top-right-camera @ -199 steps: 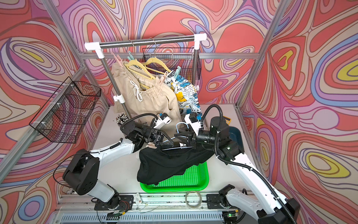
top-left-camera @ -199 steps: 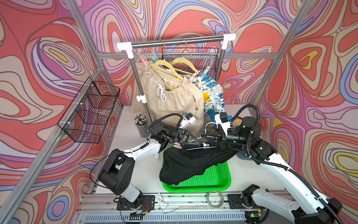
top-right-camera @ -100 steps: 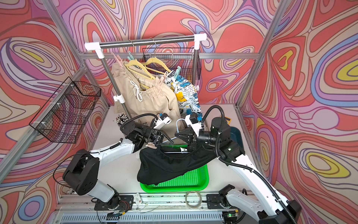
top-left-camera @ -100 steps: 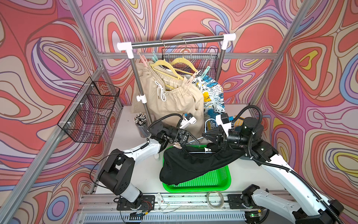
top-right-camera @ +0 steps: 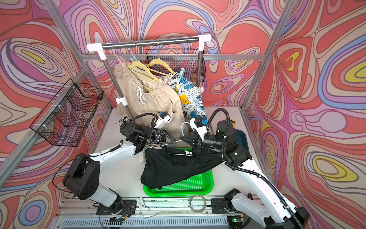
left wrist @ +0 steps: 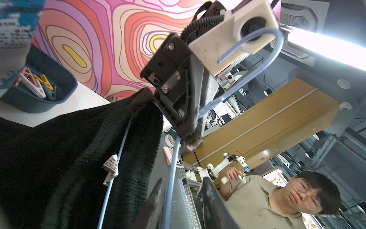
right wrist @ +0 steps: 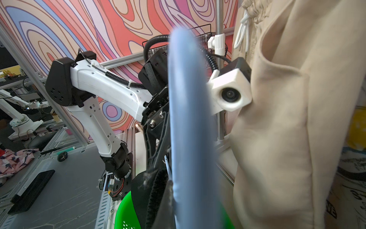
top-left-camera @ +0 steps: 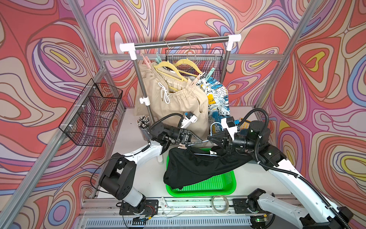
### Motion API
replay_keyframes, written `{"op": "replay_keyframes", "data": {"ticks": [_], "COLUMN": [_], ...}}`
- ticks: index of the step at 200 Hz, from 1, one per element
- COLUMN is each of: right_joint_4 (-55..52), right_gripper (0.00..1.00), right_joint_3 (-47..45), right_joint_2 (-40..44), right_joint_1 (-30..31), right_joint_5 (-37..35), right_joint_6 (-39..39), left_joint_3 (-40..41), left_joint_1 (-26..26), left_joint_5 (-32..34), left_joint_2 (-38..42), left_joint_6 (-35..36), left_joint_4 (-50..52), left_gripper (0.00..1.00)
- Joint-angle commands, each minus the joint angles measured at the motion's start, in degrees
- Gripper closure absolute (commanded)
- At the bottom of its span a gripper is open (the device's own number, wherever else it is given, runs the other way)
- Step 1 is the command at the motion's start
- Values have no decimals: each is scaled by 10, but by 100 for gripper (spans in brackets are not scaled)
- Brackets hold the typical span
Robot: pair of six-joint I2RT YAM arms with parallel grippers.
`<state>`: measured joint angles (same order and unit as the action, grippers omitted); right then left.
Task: Remove the clothespins securing shorts to the hanger
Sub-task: Remove the clothespin from the hanger.
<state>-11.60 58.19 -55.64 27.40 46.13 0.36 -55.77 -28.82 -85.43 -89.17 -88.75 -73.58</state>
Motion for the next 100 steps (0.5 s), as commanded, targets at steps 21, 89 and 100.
{"op": "replay_keyframes", "data": {"ticks": [21,89,100], "right_joint_4": [12,14,12], "right_gripper": [100,100,100], "right_joint_3": [16,19,20], "right_joint_2": [11,20,25], "right_joint_1": [-2,-3,-3], "right_joint_5": [-33,-22,-22], "right_joint_6": [-14,-8,-9], "left_joint_3": [-30,-20,-10], "left_joint_1": [31,127,147], "left_joint_5": [8,39,43], "left_joint_2": [19,47,60], "left_joint_6": [1,50,69], "left_joint_4": [-45,-41,-33], "left_gripper": [52,49,48]}}
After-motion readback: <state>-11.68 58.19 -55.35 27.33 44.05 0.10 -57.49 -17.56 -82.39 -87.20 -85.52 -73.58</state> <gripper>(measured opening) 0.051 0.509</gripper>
